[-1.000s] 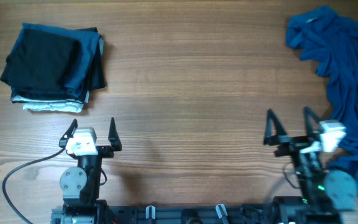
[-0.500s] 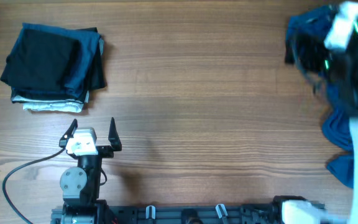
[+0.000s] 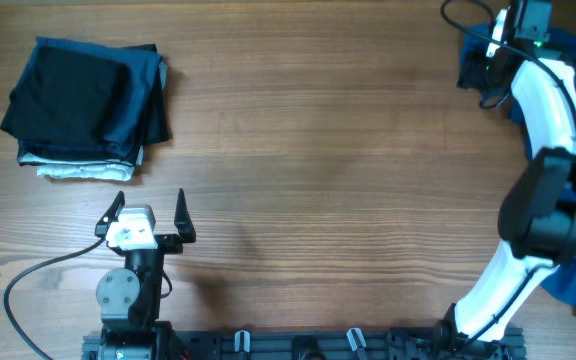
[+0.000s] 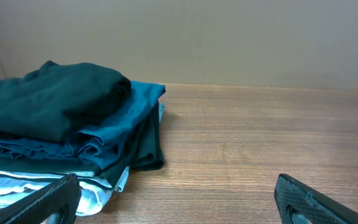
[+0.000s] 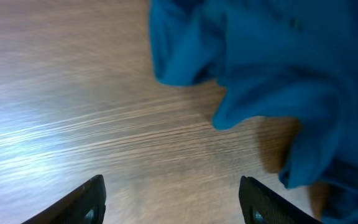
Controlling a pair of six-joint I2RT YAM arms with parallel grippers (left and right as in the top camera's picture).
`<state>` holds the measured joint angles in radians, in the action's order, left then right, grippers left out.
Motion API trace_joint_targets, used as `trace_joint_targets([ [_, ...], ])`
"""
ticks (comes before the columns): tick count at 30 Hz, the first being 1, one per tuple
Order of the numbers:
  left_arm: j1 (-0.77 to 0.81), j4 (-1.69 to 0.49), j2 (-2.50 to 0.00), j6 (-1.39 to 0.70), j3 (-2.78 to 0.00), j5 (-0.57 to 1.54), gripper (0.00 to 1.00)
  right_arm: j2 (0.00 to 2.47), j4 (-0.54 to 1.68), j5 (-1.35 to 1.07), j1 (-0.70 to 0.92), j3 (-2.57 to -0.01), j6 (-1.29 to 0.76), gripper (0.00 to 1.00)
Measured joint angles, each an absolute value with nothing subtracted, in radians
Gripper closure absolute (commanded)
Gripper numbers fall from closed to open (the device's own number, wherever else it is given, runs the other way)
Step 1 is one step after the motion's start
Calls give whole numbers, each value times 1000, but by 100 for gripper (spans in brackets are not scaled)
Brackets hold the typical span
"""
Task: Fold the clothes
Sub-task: 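Reach the right gripper to the far edge of the blue polo shirt and grasp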
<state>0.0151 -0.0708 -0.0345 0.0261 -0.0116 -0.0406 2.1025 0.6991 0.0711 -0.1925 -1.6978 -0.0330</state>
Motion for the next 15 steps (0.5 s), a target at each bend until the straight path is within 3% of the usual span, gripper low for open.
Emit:
trace_joint_targets([
  [4,15,-71,-35,26,-12,-41,0,2182,605,84,-208,-1698,-61,24],
  [15,15,-71,-35,26,-12,-41,0,2212,516,165,-208,-1698,-68,28],
])
